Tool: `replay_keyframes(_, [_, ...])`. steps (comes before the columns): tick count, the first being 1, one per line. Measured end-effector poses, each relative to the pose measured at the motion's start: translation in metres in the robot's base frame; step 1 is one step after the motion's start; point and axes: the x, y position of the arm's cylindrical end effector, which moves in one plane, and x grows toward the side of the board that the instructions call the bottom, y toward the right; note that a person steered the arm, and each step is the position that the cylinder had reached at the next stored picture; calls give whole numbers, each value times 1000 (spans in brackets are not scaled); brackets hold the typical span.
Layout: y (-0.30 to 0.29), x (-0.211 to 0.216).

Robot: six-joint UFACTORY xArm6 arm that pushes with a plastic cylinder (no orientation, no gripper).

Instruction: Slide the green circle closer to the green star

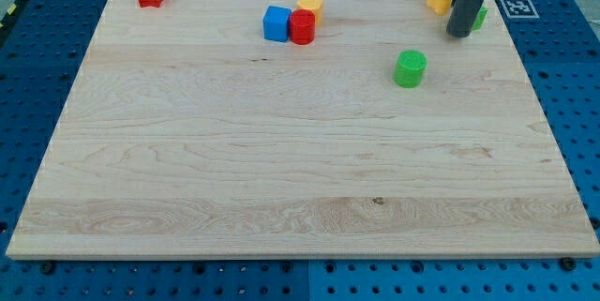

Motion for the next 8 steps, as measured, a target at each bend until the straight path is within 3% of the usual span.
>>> replay_keyframes(1, [2, -9])
replay_keyframes(3, [-115, -6])
replay_keyframes(5, [-191, 62])
replay_keyframes(8, [-86, 79])
